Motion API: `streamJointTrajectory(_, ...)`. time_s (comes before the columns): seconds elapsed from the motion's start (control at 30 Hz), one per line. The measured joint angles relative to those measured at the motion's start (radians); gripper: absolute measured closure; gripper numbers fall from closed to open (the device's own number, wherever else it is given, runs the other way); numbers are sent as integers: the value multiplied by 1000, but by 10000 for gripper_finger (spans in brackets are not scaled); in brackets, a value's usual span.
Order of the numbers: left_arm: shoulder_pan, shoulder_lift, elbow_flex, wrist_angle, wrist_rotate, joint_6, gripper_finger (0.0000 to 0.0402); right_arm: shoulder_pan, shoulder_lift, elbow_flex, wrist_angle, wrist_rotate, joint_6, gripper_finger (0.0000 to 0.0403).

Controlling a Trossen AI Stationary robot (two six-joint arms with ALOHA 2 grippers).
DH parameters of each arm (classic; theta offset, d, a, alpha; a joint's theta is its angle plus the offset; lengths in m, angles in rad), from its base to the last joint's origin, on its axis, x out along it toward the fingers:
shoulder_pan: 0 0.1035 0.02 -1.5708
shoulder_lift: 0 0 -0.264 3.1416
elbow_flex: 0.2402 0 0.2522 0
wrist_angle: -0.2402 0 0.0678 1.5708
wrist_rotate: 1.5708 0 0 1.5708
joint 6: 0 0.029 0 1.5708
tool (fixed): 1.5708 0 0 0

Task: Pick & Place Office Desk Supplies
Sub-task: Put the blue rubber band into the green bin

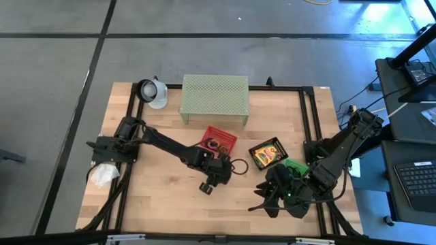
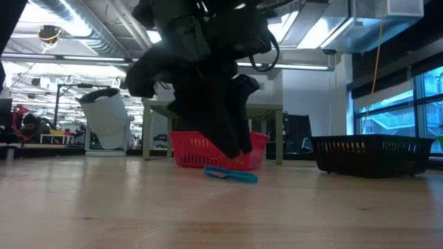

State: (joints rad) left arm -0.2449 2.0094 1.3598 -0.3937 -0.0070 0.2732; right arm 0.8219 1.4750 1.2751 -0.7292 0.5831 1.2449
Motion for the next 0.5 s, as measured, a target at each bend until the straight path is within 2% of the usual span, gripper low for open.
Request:
streamJointTrajectory(0.13, 15, 0, 0, -5, 56, 11, 210, 0, 0, 0, 7, 0, -1, 300)
streamJointTrajectory(0.23, 20, 0, 0, -13, 36, 35, 189, 0, 0, 0, 15, 0, -8, 300)
streamJointTrajectory(0.5, 31, 47, 0, 6, 25, 65, 179, 0, 0, 0, 55, 0, -49, 300)
